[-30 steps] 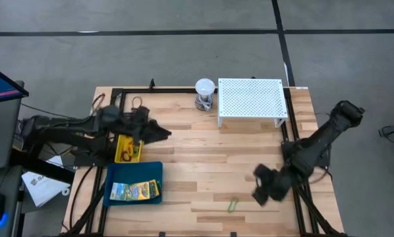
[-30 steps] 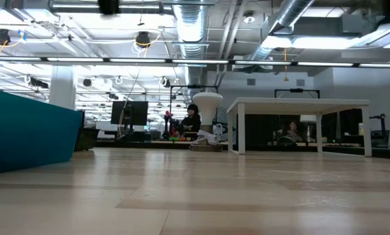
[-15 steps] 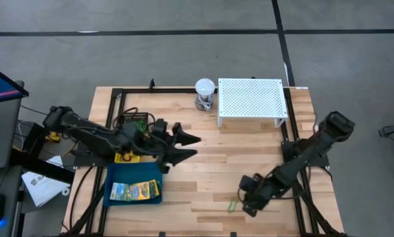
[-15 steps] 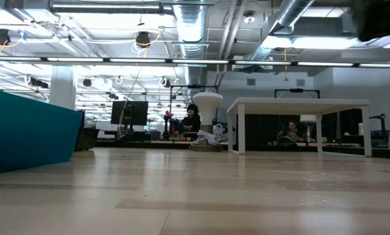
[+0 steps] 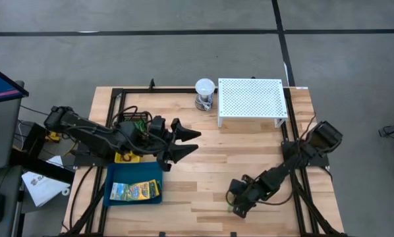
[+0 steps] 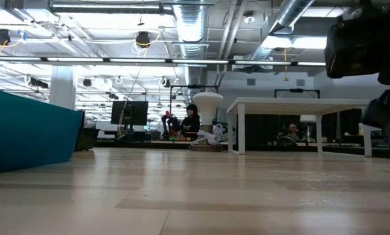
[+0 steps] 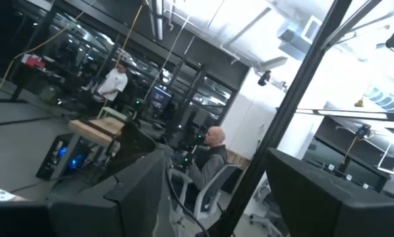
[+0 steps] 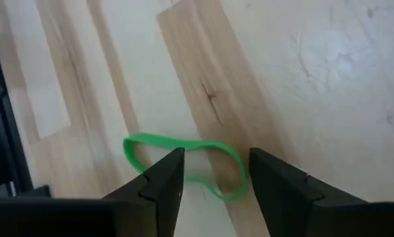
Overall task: Pick & Place Office Desk Supplies
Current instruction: Put the rubber band into the black bin
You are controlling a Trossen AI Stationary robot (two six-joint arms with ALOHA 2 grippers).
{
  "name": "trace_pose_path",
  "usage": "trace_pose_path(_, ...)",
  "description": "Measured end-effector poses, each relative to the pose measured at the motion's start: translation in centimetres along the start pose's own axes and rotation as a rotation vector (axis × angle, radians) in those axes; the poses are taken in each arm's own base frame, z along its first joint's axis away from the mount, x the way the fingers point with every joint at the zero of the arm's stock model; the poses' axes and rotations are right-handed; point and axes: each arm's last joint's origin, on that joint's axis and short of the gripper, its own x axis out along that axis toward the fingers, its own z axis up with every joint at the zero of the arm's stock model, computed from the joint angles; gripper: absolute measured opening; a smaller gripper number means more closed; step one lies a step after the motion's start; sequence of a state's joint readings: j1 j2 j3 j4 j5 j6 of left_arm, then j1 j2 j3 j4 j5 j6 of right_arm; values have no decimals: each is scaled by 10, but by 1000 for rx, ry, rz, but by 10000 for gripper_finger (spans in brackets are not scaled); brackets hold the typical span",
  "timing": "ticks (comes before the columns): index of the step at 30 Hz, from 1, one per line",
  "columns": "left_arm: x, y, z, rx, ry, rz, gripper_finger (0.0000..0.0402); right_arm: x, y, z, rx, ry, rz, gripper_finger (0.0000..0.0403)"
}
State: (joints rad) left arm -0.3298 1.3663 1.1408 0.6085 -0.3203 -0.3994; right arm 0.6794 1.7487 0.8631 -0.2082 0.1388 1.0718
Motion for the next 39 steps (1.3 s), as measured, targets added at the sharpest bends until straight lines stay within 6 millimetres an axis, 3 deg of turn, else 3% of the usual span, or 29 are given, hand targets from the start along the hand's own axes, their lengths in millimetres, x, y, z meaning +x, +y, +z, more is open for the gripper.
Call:
trace_pose_path(7,0,1,0,-1,-13,29,255,10,-3,-7,72,-30,-90,141)
trace_pose_path(14,0,1,1,-10,-23,41,255,11,-7,-10,58,-24,-130,14)
trace_pose_path(21,0,1,1,-10,-26,48,255,-2,3,0,19,-36,-135,3)
trace_pose_path(25,0,1,1,-10,-27,49,255,-35,13,22,55,-185,-68,2)
trace_pose_path(32,-3,1,-3,-18,36,68,255,-111,5,58,126,-467,57,1)
trace_pose_path(35,-14,1,-15,-158,263,90,255,-144,-2,69,141,-574,121,1)
trace_pose_path(39,-42,-18,-58,-381,670,155,255,-180,-16,78,157,-688,158,0)
